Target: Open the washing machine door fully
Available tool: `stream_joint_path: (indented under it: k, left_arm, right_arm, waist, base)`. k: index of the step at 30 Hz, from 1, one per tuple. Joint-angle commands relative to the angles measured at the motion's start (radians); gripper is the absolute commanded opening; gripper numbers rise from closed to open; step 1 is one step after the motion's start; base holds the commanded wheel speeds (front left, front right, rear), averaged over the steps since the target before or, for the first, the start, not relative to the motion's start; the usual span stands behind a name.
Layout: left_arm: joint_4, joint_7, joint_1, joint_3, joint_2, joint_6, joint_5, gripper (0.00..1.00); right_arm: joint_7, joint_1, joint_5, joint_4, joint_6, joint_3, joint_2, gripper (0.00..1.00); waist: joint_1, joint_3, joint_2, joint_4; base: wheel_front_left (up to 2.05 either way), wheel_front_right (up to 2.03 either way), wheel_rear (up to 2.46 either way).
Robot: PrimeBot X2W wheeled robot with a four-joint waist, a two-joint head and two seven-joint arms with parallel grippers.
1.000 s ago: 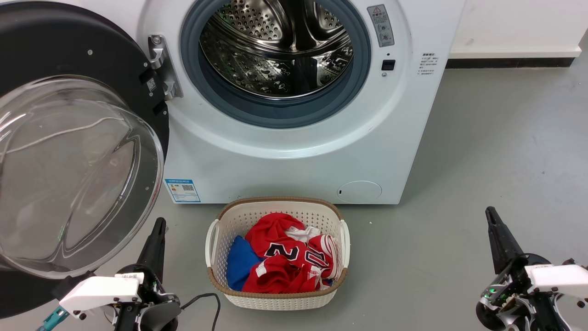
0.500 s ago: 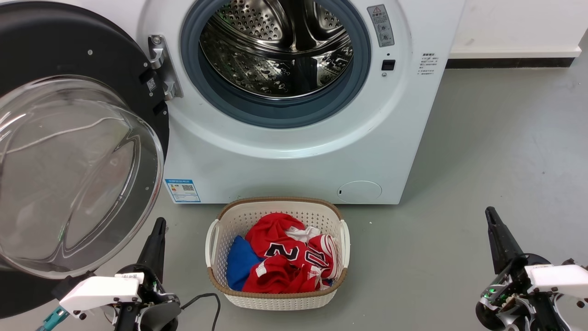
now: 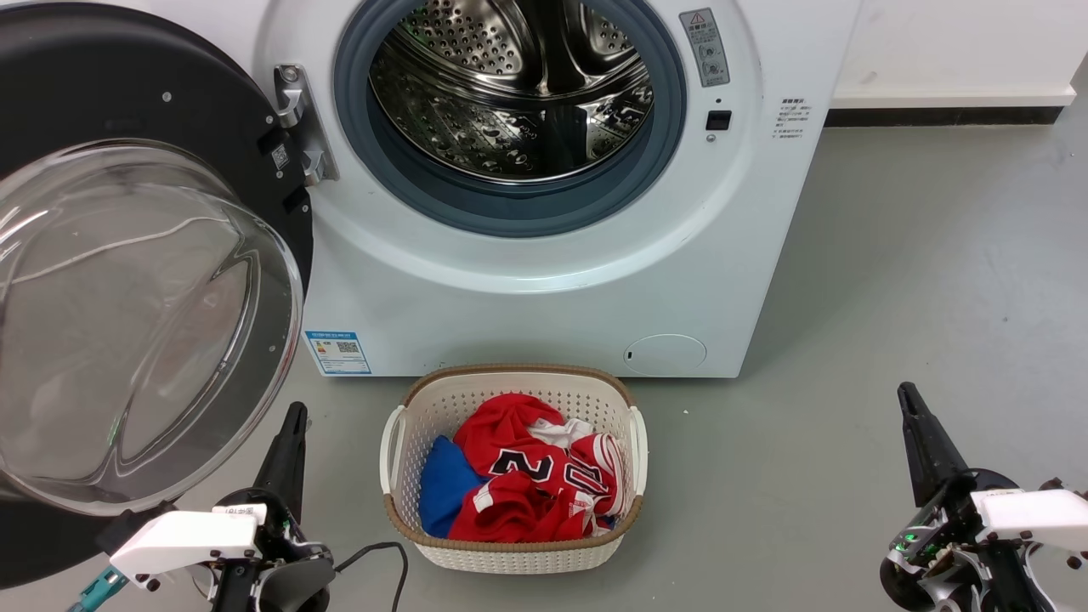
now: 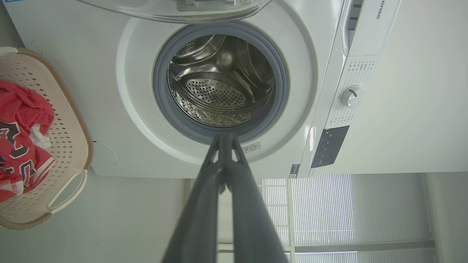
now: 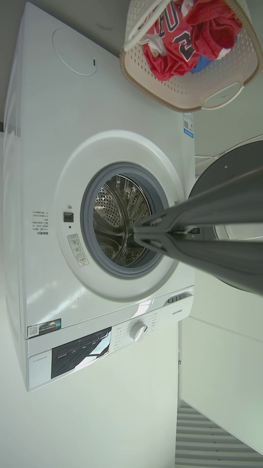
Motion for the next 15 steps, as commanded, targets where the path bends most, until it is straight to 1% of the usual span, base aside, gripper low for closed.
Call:
stream_joint_path:
  k: [1, 15]
  left_arm:
    - [0.000, 0.003, -0.007, 0.003, -0.001, -0.004, 0.000, 0.00]
    - [0.000, 0.003, -0.007, 0.003, -0.001, -0.004, 0.000, 0.00]
  right_arm:
    - [0.003, -0.011, -0.005, 0.002, 0.000, -0.003, 0.002, 0.00]
    - [0.006, -0.011, -0.007, 0.002, 0.000, -0.006, 0.005, 0.00]
  waist:
    - [0.0000, 0.000, 0.0000, 0.000]
    - [0.0000, 0.000, 0.0000, 0.000]
  base:
    - [0.00, 0.00, 0.00]
    - [0.00, 0.00, 0.00]
